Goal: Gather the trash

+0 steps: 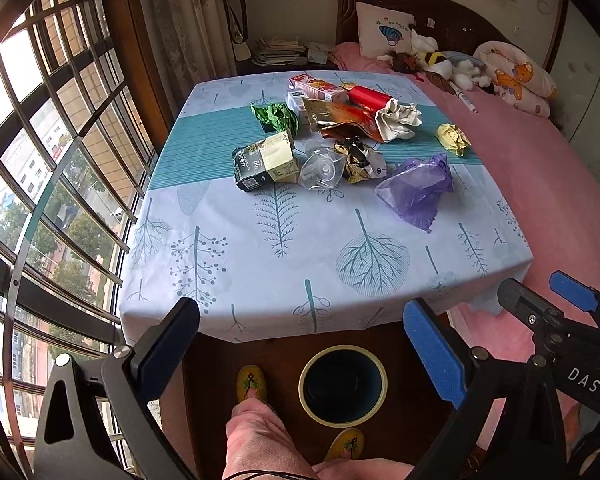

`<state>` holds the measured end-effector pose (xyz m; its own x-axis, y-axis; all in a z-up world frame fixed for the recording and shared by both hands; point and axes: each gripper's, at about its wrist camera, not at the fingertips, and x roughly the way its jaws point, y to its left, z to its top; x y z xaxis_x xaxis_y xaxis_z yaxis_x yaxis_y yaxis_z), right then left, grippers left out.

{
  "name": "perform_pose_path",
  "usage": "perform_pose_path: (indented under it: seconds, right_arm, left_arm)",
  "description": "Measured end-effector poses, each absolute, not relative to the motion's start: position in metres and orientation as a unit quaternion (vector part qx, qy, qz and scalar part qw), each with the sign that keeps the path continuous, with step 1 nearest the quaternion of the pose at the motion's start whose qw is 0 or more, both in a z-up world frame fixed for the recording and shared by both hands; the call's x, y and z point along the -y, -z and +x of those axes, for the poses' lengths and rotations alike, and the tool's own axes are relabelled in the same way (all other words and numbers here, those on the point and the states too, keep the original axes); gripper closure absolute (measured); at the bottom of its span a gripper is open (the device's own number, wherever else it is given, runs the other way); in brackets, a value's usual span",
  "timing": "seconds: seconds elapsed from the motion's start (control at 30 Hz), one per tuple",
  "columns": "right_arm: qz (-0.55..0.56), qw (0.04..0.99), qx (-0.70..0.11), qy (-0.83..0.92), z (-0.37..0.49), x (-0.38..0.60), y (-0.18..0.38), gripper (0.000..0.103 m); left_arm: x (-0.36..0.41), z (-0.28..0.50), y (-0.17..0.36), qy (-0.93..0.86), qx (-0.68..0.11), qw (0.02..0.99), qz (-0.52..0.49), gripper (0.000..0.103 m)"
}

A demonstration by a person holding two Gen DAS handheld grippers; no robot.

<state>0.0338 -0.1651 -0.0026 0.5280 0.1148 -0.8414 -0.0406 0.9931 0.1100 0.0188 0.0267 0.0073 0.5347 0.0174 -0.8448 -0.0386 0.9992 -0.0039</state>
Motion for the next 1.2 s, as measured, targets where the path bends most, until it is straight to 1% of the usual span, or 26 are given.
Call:
perform_pose_path:
  seconds: [0.23,0.47,0.5,0.53,0.57,0.67,0.77,0.9,1.03,1.2]
  right_arm:
    - [0.064,0.868,-0.492,-0.028,0.071,0.141,0.007,0.013]
    - [0.114,0.855,-0.505,-0.018,0.124,0.113,0.01,0.013]
    - [0.121,0.851,-0.511,-0.02,0.131,0.109,0.012,0.015]
    - [0.128,0.846,-0.517,-0.019,0.139,0.104,0.015,0.02]
    - [0.136,0.84,-0.525,-0.019,0.146,0.101,0.018,0.022]
    - [0.169,0.822,-0.544,-0.01,0.169,0.094,0.031,0.023]
    - [0.204,0.805,-0.557,-0.007,0.189,0.089,0.046,0.024]
    - [0.236,0.786,-0.572,0.007,0.214,0.085,0.065,0.025]
    - [0.266,0.766,-0.585,0.018,0.233,0.085,0.088,0.025]
    - [0.306,0.747,-0.59,0.018,0.251,0.084,0.11,0.029]
  left_arm:
    - [-0.068,0.077,-0.007,-0.006,-0.484,0.875,0.008,0.003]
    - [-0.116,0.151,-0.004,0.028,-0.485,0.873,0.055,0.003]
    - [-0.122,0.163,-0.001,0.035,-0.489,0.869,0.059,0.003]
    - [-0.127,0.174,0.002,0.043,-0.494,0.866,0.061,0.003]
    - [-0.133,0.185,0.006,0.051,-0.498,0.863,0.061,0.003]
    - [-0.143,0.214,0.019,0.071,-0.502,0.86,0.062,0.003]
    - [-0.143,0.244,0.037,0.103,-0.518,0.846,0.079,0.003]
    - [-0.129,0.273,0.062,0.146,-0.531,0.824,0.133,0.003]
    - [-0.11,0.289,0.082,0.189,-0.541,0.798,0.187,0.003]
    - [-0.093,0.302,0.094,0.225,-0.543,0.777,0.225,0.003]
